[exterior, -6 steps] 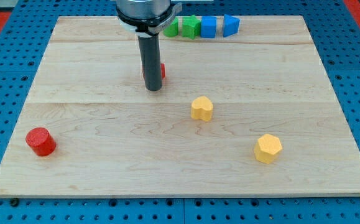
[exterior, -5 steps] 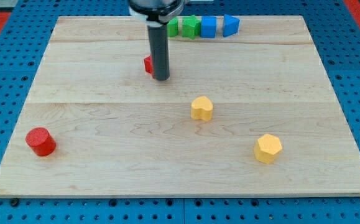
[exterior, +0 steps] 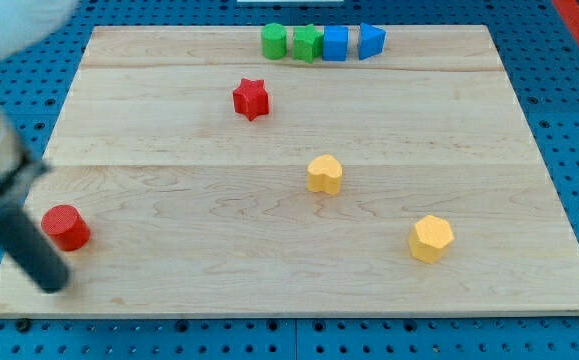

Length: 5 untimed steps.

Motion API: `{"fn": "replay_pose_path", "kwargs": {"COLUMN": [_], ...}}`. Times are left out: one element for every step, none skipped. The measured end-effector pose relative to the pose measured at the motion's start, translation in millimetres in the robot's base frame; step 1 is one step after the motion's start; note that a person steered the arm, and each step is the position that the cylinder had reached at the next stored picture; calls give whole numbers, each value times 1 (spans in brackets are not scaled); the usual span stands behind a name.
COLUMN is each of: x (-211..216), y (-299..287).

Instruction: Slide the red circle towards up

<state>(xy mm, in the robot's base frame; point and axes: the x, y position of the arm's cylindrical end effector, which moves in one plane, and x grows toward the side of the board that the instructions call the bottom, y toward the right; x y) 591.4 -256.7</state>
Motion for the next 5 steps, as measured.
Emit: {"fn": "replay_pose_path", "kwargs": {"x": [-35, -52, -80, -87, -101], "y": [-4, 56, 84, 115, 128]}}
